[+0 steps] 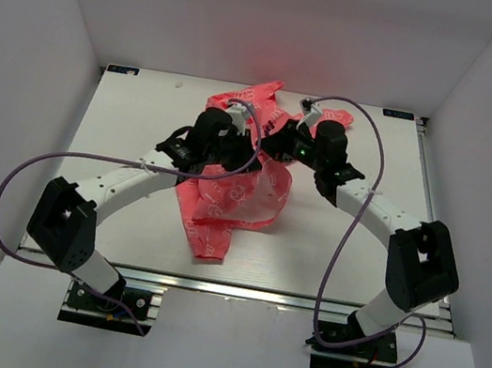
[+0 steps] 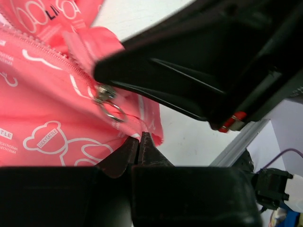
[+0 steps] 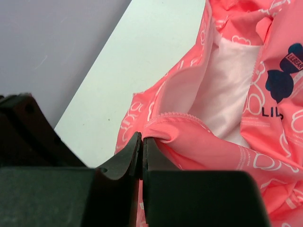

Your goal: Zip up the jacket

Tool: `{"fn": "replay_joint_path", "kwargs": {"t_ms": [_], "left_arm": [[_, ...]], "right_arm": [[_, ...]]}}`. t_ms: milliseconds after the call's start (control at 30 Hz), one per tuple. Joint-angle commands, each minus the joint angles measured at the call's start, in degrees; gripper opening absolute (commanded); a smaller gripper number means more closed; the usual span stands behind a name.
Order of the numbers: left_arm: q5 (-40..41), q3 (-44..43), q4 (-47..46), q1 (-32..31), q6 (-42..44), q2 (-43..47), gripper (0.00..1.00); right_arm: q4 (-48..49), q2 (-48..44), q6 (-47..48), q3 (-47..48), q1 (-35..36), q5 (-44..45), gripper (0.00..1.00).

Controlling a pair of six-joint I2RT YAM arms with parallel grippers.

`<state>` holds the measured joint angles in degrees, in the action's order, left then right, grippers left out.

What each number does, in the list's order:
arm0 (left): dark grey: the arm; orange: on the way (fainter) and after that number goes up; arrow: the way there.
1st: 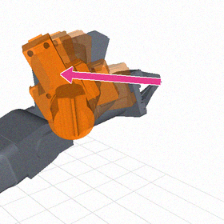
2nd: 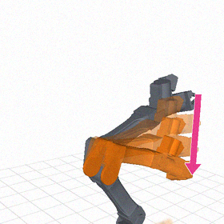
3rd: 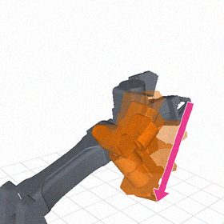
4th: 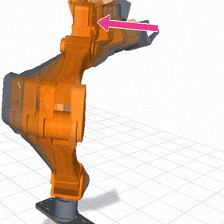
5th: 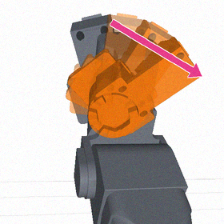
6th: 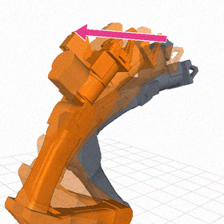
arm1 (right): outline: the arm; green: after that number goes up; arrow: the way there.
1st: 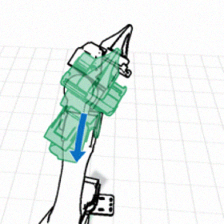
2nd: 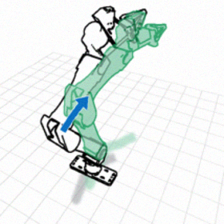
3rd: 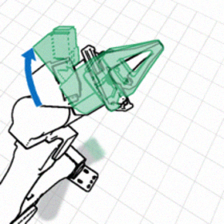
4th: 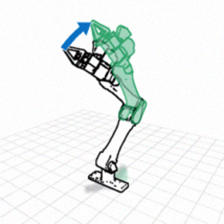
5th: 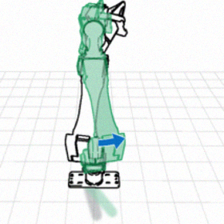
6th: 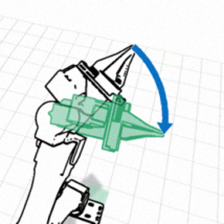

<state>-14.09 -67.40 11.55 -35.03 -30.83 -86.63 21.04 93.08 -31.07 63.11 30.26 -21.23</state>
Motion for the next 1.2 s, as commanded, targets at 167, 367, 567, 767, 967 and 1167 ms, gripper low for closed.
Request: {"fn": "replay_joint_path", "kwargs": {"t_ms": [167, 367, 567, 767, 967, 1167], "left_arm": [[1.1, 0.0, 1.0, -0.6, 1.8, 6.0, 0.0], [5.6, 1.0, 0.7, -0.6, 3.5, 8.8, 0.0], [8.6, -1.5, 3.6, 0.0, 3.1, 7.8, 0.0], [-3.4, -0.5, -5.6, 3.5, -1.7, 7.6, 0.0], [-11.2, 4.3, -15.1, 4.5, -5.3, 7.3, 0.0], [-12.5, 12.5, -26.8, 5.0, -12.2, 9.9, 0.0]], "right_arm": [[3.6, -5.9, -0.4, -2.9, 0.7, 1.8, 0.0], [5.9, -15.4, -0.6, -10.7, 0.0, 3.7, 0.0], [4.3, -21.2, 1.6, -12.8, -1.1, 1.9, 0.0], [2.2, -21.3, 3.2, -13.6, -1.0, -2.1, 0.0], [4.8, -22.0, 0.7, -16.0, -1.0, -1.6, 0.0], [19.0, -23.2, -3.3, -22.1, -1.1, -0.3, 0.0]]}}
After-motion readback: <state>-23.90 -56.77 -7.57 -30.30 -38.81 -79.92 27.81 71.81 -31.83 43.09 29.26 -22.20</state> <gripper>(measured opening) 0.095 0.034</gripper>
